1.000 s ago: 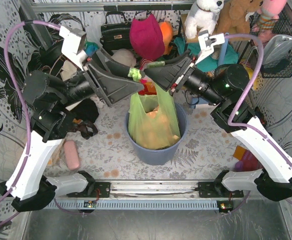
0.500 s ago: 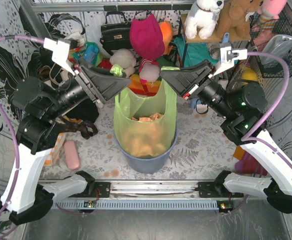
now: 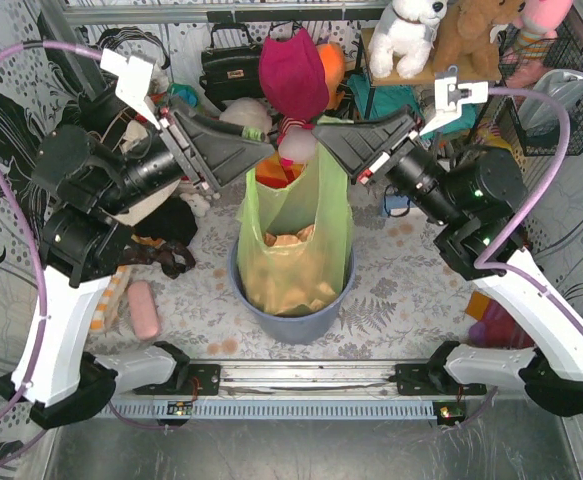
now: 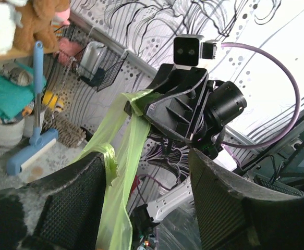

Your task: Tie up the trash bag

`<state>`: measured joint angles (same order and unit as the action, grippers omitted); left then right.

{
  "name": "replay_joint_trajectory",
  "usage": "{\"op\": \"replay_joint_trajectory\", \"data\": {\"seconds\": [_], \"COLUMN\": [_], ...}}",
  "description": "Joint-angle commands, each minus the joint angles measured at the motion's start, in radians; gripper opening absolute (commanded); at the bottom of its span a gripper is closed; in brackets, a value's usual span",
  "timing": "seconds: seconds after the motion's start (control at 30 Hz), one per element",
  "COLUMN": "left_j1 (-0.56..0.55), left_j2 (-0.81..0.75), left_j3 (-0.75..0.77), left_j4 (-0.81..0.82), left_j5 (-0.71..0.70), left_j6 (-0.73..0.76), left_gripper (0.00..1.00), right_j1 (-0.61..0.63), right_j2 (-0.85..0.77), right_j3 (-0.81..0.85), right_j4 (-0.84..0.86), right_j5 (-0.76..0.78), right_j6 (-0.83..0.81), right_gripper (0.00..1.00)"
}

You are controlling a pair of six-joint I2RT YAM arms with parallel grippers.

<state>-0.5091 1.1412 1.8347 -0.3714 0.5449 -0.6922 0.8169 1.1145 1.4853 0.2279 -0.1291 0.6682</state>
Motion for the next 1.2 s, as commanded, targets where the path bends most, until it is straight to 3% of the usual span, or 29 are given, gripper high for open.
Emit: {"op": "replay_joint_trajectory", "data": {"seconds": [0.0, 0.13, 0.4, 0.7, 0.83, 1.03, 1.17], "left_j1": [0.004, 0.008, 0.009, 0.009, 0.009, 0.009, 0.009], "left_j2": [0.057, 0.054, -0.073, -0.076, -0.056, -0.029, 0.006], "left_j3": [0.164, 0.196, -0.112, -0.223, -0.268, -0.264, -0.218], "left_j4": [0.029, 0.005, 0.047, 0.142, 0.256, 0.322, 0.346], "left_j5": [0.076, 0.067, -0.016, 0.095, 0.192, 0.212, 0.23], "left_j6": [0.005, 0.024, 0.02, -0.045, -0.115, -0.143, -0.157], "left_gripper": [0.68, 0.69, 0.69, 0.73, 0.71, 0.52, 0.18], "right_j1": [-0.002, -0.002, -0.002, -0.002, -0.002, -0.002, -0.002], "right_j2": [0.057, 0.06, -0.089, -0.142, -0.15, -0.166, -0.157], "right_j3": [0.161, 0.188, -0.088, -0.142, -0.137, -0.137, -0.117], "right_j4": [0.029, 0.001, -0.036, -0.064, -0.086, -0.106, -0.103], "right_j5": [-0.038, -0.028, 0.127, 0.153, 0.15, 0.156, 0.159], "right_j6": [-0.026, -0.038, -0.036, -0.036, -0.037, -0.043, -0.05], "right_gripper": [0.24, 0.25, 0.27, 0.34, 0.35, 0.21, 0.0]}}
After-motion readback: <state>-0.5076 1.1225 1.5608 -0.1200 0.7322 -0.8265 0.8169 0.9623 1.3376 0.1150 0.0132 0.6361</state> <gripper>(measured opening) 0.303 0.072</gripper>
